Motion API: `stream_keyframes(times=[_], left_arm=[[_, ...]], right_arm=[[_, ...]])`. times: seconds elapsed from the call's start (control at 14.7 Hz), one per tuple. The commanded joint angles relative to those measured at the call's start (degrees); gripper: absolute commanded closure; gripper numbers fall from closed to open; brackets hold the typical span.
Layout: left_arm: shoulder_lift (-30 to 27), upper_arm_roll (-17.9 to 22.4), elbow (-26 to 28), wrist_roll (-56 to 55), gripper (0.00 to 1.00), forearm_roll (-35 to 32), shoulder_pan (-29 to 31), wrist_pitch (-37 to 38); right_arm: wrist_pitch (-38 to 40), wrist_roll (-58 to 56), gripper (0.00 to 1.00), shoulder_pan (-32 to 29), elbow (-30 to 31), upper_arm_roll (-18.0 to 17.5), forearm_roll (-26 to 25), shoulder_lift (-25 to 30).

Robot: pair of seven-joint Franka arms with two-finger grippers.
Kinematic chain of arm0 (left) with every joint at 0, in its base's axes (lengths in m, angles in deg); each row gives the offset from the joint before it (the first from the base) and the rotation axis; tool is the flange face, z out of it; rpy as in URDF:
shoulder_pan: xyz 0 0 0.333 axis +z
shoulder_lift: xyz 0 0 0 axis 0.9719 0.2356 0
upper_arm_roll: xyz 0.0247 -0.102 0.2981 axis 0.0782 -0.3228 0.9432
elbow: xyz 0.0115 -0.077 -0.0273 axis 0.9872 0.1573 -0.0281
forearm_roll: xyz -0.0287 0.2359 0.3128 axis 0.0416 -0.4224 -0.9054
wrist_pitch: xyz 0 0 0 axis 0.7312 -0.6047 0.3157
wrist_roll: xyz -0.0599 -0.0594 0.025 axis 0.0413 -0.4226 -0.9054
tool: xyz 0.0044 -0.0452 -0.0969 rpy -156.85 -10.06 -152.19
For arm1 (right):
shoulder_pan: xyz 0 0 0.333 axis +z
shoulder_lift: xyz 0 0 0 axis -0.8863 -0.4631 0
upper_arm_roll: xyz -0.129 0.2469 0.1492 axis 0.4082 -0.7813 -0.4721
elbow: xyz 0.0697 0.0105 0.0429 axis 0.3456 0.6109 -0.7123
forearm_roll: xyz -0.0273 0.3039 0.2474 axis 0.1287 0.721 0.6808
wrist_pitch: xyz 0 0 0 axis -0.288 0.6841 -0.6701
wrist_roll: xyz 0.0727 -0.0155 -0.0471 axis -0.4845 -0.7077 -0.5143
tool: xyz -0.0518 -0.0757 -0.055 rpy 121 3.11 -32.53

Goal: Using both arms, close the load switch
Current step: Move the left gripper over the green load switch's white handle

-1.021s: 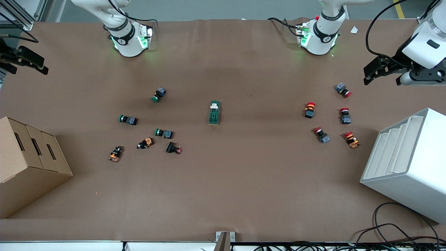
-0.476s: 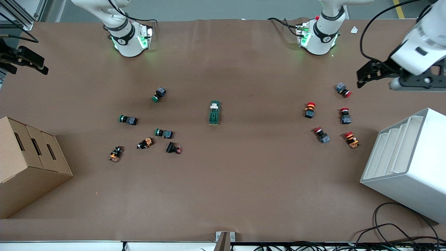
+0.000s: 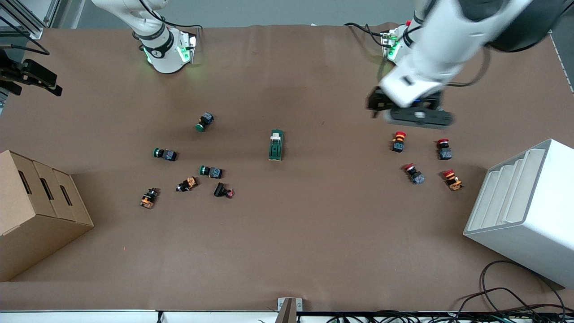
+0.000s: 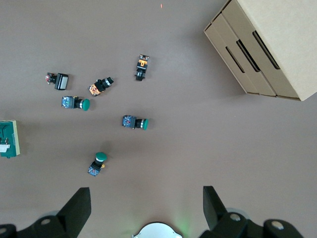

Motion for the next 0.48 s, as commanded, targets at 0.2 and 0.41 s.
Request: stream_keyframes(times=[0.2, 0.41], left_arm=[[12.1, -0.5, 1.5, -24.7, 0.00, -12.4, -15.9, -11.9], [19.4, -0.6, 1.5, -40.7, 0.00, -22.2, -22.9, -16.8]], right_arm=[[0.5, -0.7, 0.00, -1.6, -0.2, -0.5, 0.9, -5.3], [-1.0, -2.0, 0.00, -1.7, -0.7, -0.5, 0.4, -9.0]])
